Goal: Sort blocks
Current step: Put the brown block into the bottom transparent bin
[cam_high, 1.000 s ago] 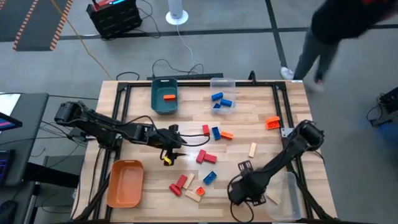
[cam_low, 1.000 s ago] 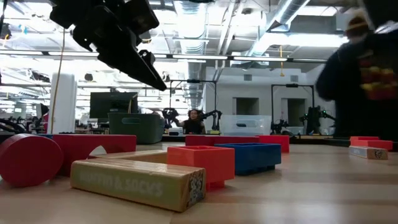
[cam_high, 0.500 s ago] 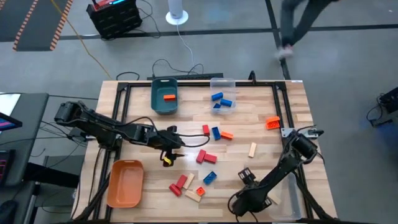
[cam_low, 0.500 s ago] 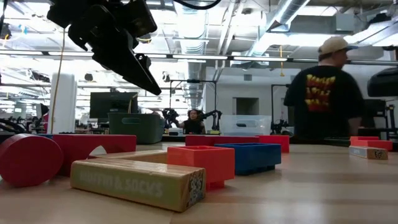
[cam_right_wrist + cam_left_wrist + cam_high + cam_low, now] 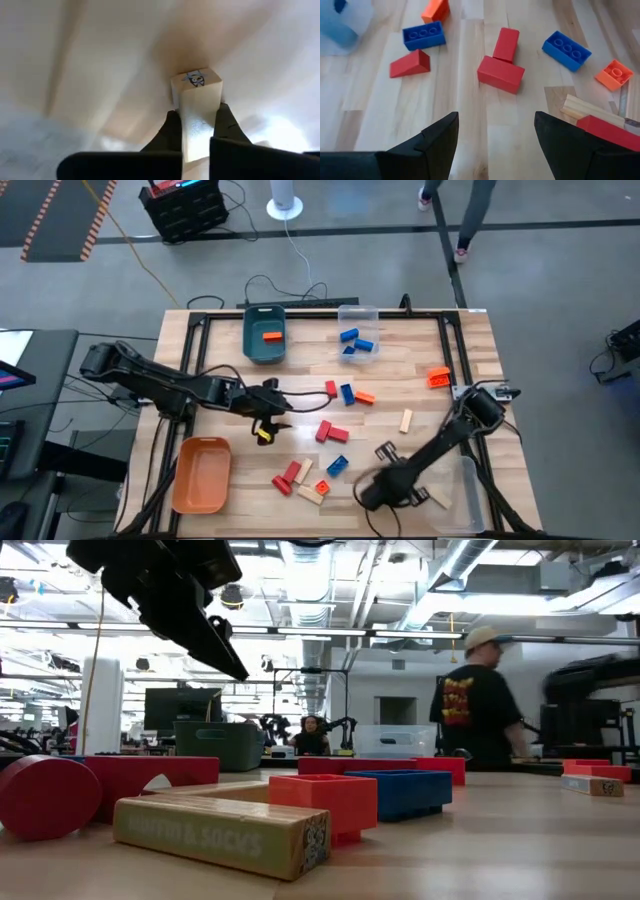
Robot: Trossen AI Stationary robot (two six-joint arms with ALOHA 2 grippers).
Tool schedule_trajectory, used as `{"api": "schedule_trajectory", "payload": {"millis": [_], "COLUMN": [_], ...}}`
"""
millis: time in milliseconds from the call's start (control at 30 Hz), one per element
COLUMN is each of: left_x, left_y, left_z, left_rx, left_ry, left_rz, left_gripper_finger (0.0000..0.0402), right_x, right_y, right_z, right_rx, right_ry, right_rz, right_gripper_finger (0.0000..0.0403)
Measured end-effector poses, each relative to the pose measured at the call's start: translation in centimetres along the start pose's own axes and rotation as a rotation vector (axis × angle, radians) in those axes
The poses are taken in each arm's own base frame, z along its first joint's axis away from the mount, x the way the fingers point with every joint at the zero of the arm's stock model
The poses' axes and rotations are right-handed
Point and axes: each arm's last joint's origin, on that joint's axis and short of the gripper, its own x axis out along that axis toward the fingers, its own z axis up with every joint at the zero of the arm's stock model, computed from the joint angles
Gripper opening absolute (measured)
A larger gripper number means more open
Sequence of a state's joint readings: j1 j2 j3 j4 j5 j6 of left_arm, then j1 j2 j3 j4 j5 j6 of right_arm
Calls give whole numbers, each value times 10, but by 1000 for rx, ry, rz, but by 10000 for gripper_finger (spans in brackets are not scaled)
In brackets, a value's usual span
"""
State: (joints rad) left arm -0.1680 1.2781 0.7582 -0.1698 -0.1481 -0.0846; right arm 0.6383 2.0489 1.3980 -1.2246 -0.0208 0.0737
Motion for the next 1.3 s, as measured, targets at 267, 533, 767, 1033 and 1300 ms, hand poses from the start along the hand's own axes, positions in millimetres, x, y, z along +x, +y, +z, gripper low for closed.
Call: {"api": "schedule_trajectory", "payload": {"millis": [267,533,767,1033,1300], "left_x": [-17,-17,-15,-15,-15], "left_y": [4,4,4,4,4], "left_z": [4,1,-3,-1,-1], "left_rx": [-6,-1,3,6,2], "left_ry": [-44,-12,9,-13,-14], "left_rz": [46,51,53,52,51], "left_gripper_finger": [254,254,254,254,254], "right_x": [-39,-83,-117,-115,-69], "right_y": [-43,-55,-36,12,66], "right_z": [-24,-63,-101,-120,-123], "right_rx": [200,293,558,817,997], "right_ry": [-110,-244,-363,-297,-154], "right_rz": [-91,-84,205,306,347], "right_gripper_finger": [15,15,15,15,23]}}
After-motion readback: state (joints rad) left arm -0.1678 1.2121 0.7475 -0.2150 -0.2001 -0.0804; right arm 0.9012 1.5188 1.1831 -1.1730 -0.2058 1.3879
